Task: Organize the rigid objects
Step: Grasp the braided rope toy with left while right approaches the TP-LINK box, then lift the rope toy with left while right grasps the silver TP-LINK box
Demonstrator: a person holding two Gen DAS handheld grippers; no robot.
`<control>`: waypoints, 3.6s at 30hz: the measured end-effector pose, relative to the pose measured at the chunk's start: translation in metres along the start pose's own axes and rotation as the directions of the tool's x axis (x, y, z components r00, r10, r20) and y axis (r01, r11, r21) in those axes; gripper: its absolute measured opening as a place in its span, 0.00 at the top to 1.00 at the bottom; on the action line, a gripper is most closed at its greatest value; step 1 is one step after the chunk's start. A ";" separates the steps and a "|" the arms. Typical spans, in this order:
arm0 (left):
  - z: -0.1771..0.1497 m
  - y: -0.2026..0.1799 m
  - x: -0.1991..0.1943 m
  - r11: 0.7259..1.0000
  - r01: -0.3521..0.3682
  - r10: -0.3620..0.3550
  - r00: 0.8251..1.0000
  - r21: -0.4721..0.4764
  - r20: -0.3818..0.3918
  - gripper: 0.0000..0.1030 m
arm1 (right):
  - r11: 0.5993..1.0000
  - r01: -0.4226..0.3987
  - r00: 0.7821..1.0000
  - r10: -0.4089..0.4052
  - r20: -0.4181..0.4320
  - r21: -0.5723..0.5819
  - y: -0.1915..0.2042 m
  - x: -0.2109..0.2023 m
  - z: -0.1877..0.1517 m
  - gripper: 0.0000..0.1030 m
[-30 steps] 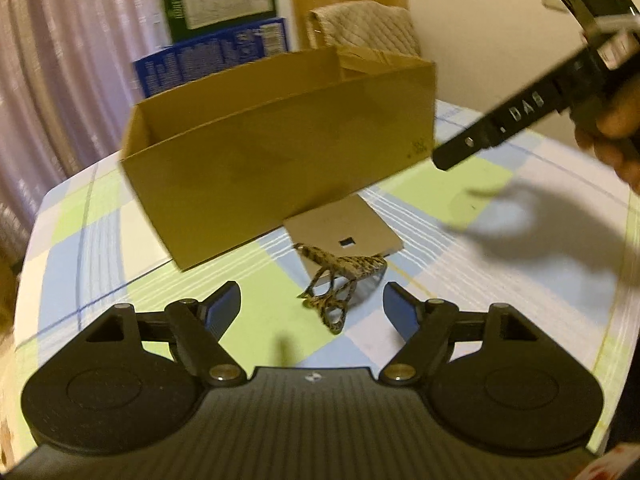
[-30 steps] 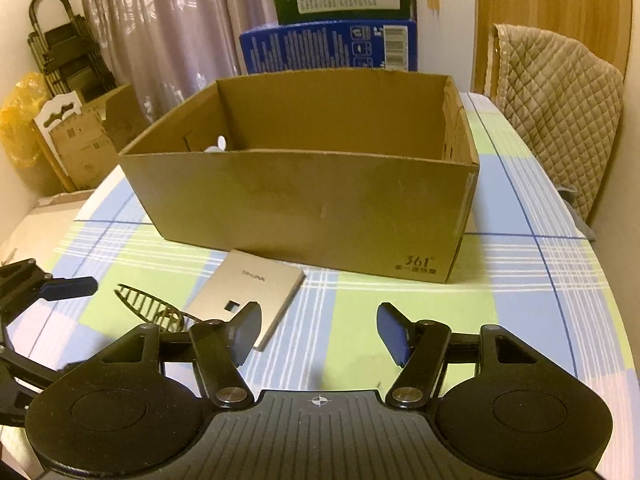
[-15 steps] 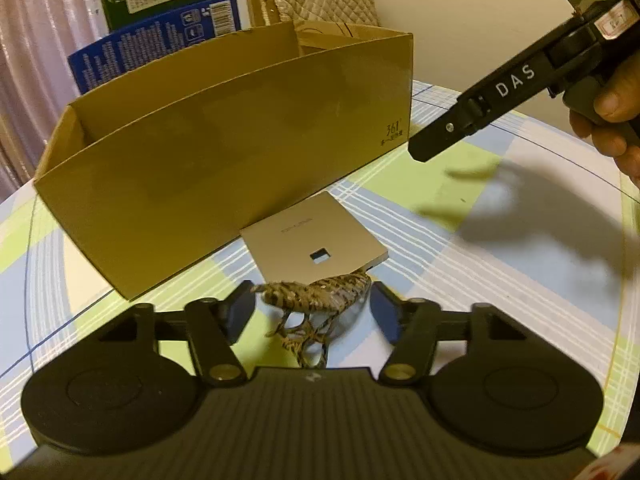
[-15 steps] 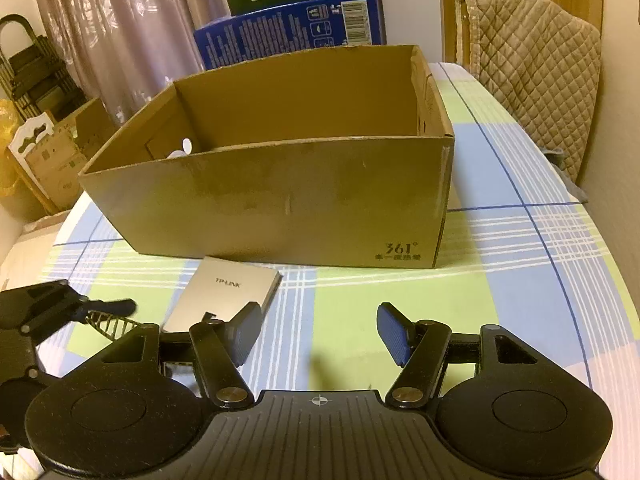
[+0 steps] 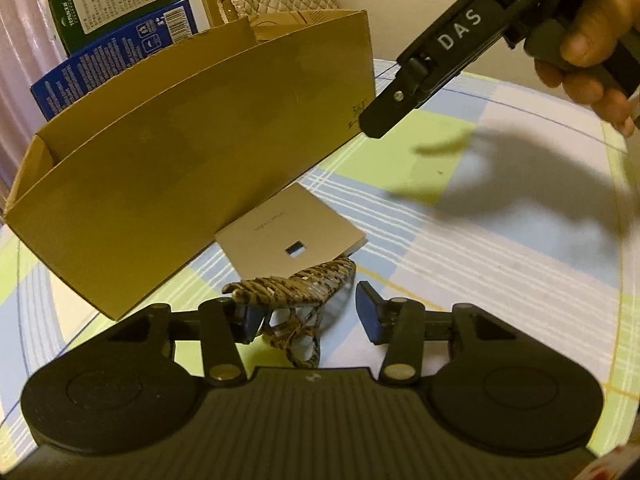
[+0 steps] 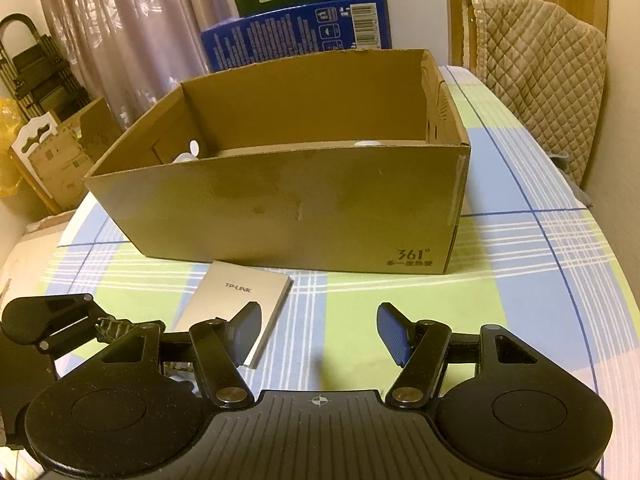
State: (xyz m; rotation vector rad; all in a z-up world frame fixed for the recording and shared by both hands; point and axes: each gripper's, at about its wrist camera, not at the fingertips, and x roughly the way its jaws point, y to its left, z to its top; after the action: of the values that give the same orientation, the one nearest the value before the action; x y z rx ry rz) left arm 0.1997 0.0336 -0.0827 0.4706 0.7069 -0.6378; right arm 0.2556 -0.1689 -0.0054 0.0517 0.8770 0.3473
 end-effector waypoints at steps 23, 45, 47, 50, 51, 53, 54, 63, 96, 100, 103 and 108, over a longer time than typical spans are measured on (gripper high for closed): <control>0.006 -0.012 -0.004 0.998 0.052 -0.052 0.998 -0.028 -0.022 0.79 | 1.000 0.004 1.000 -0.004 -0.003 0.005 0.004 0.000 0.001 0.41; -0.022 0.083 -0.058 0.824 -0.298 0.296 0.952 -0.482 -0.083 0.79 | 0.996 -0.060 0.998 0.059 0.009 0.066 0.049 0.037 -0.001 0.09; -0.024 0.090 -0.060 0.805 -0.307 0.305 0.948 -0.509 -0.089 0.79 | 0.997 -0.047 0.999 0.048 -0.011 0.059 0.057 0.052 -0.003 0.09; -0.027 0.101 -0.063 0.782 -0.306 0.306 0.948 -0.543 -0.093 0.79 | 1.000 -0.008 1.000 0.009 -0.029 0.022 0.071 0.073 -0.009 0.09; -0.028 0.103 -0.064 0.776 -0.303 0.303 0.948 -0.554 -0.095 0.79 | 1.000 0.003 1.000 -0.002 -0.030 0.019 0.074 0.078 -0.011 0.09; -0.029 0.107 -0.063 0.764 -0.302 0.300 0.949 -0.570 -0.100 0.79 | 1.000 0.027 0.999 -0.027 -0.026 0.015 0.080 0.088 -0.013 0.09; -0.030 0.109 -0.063 0.762 -0.302 0.300 0.949 -0.573 -0.102 0.79 | 0.999 0.043 0.999 -0.043 -0.026 0.006 0.083 0.092 -0.014 0.09; -0.032 0.112 -0.061 0.759 -0.302 0.295 0.949 -0.577 -0.109 0.79 | 0.984 0.159 0.987 -0.157 0.032 -0.086 0.103 0.113 -0.021 0.07; -0.014 0.063 -0.112 0.749 -0.287 0.321 0.946 -0.597 -0.052 0.79 | 0.971 0.086 0.972 -0.033 0.231 -0.222 0.098 -0.034 -0.021 0.15; 0.004 0.054 -0.125 0.748 -0.302 0.347 0.937 -0.592 -0.039 0.79 | 0.976 0.081 0.966 -0.027 0.255 -0.203 0.092 -0.056 -0.006 0.15; 0.018 0.047 -0.133 0.754 -0.294 0.351 0.936 -0.588 -0.017 0.79 | 0.981 0.067 0.962 -0.016 0.272 -0.181 0.085 -0.072 0.007 0.15; 0.044 0.039 -0.144 0.775 -0.284 0.356 0.934 -0.565 0.018 0.79 | 0.981 0.080 0.952 -0.023 0.305 -0.175 0.073 -0.096 0.031 0.15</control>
State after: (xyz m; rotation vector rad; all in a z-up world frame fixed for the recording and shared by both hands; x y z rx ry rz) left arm 0.1610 0.0892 0.0579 0.0002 0.6375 -0.1126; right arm 0.2028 -0.1278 0.0998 -0.0893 0.5392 0.3597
